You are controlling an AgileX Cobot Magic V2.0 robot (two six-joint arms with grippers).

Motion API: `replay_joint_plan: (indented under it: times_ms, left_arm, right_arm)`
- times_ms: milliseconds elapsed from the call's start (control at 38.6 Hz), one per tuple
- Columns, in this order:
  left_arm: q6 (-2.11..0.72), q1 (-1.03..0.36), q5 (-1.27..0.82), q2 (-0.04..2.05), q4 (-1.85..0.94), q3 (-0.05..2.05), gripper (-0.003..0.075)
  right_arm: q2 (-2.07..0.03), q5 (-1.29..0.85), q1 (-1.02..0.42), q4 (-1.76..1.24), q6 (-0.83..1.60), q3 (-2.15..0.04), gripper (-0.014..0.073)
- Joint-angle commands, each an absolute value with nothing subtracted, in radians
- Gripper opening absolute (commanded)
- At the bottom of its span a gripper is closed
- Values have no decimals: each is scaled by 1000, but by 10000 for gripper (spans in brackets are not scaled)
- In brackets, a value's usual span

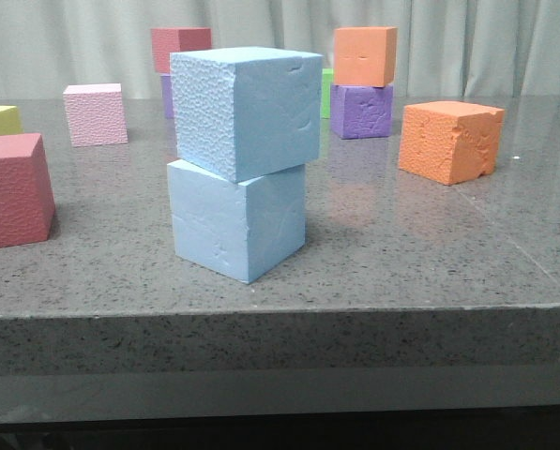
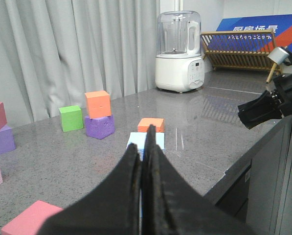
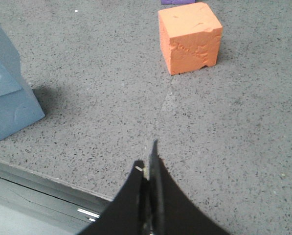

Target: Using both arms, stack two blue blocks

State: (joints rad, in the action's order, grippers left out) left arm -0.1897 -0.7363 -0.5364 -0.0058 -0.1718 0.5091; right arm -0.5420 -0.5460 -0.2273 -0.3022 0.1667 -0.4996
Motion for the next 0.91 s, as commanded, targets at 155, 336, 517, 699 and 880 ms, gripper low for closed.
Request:
replay_joint_plan:
  times_ms: [155,336,517,699,880]
  left_arm:
    - [-188,-745,-403,-23,-174,473,-20]
    - [61,-743,-264,-23,30,357,-20]
    - [74,-635,-250,-23,82,252,-20]
    - [74,-421,-181,-23,81,139,-20]
    - [74,-226,-140,-23,79,75,-20]
  right_arm:
    - [-543,-478,-221,-308,172,-525,-69]
    - [-543,-478,-221,-308,172,-525,-69]
    - [-543,-478,-221,-308,172,-525,-69]
    - [-543,-478,-221,-308,172,-525,-69]
    - [-543,-478,-221,-308,172,-525,-69]
